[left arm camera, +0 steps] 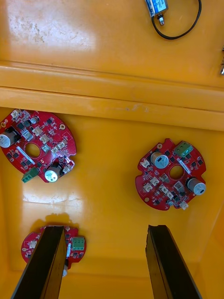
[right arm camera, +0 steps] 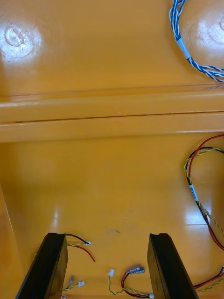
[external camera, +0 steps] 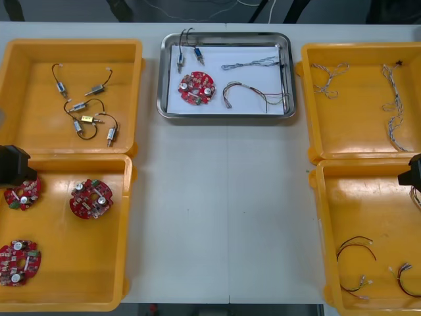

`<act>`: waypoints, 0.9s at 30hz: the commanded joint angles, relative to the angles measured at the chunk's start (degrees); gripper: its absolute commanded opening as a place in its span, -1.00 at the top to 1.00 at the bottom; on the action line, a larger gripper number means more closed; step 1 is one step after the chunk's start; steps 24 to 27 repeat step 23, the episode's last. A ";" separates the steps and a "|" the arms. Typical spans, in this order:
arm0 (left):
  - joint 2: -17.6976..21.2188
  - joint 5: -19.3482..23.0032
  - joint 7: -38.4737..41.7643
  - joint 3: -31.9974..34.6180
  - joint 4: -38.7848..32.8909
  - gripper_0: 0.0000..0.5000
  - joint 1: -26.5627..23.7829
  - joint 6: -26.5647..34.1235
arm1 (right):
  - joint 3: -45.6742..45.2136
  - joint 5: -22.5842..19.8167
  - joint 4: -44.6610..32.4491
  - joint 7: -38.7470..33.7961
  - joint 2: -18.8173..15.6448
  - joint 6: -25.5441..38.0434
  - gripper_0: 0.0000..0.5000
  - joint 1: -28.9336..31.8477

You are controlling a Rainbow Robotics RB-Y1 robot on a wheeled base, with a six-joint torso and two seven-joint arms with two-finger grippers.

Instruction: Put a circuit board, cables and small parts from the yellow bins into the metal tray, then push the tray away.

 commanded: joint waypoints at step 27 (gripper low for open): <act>2.55 0.34 -2.37 1.78 -1.63 -1.00 0.94 -0.53 | -1.52 -0.45 -0.75 -2.62 -2.11 0.16 -1.00 0.79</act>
